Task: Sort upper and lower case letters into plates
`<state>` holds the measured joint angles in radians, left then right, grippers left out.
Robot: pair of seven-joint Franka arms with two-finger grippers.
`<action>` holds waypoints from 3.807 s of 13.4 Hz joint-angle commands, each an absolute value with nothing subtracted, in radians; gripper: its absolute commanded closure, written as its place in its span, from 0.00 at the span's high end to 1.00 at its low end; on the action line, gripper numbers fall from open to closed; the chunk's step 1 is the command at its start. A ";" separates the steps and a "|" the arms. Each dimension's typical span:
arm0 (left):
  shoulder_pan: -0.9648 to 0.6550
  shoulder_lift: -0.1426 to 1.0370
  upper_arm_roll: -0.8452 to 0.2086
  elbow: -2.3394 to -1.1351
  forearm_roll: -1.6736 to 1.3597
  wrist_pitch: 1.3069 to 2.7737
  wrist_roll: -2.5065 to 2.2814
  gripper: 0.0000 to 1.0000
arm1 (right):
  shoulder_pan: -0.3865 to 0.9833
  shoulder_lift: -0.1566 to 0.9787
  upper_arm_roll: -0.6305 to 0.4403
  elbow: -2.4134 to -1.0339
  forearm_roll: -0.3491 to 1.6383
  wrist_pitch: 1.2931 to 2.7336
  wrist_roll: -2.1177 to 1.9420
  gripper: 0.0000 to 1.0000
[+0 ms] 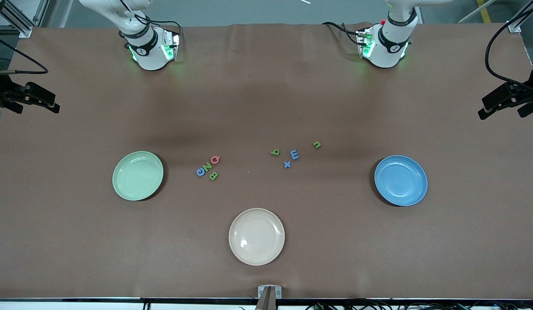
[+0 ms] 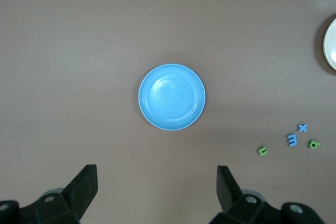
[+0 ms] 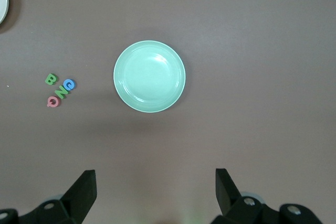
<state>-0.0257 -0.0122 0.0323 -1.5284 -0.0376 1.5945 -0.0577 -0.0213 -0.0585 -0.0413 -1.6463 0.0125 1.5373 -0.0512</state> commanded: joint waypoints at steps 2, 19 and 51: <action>-0.026 -0.015 0.034 -1.519 -0.038 1.583 -0.040 1.00 | -0.021 -0.084 -0.038 -1.677 -0.006 1.543 -0.058 1.00; -0.054 0.140 -0.286 -1.768 -0.041 1.808 -0.484 1.00 | -0.028 0.093 -0.041 -1.592 0.006 1.568 -0.057 1.00; -0.258 0.465 -0.373 -2.186 0.238 2.621 -1.028 0.75 | 0.425 0.524 -0.051 -2.013 0.115 2.543 1.123 0.95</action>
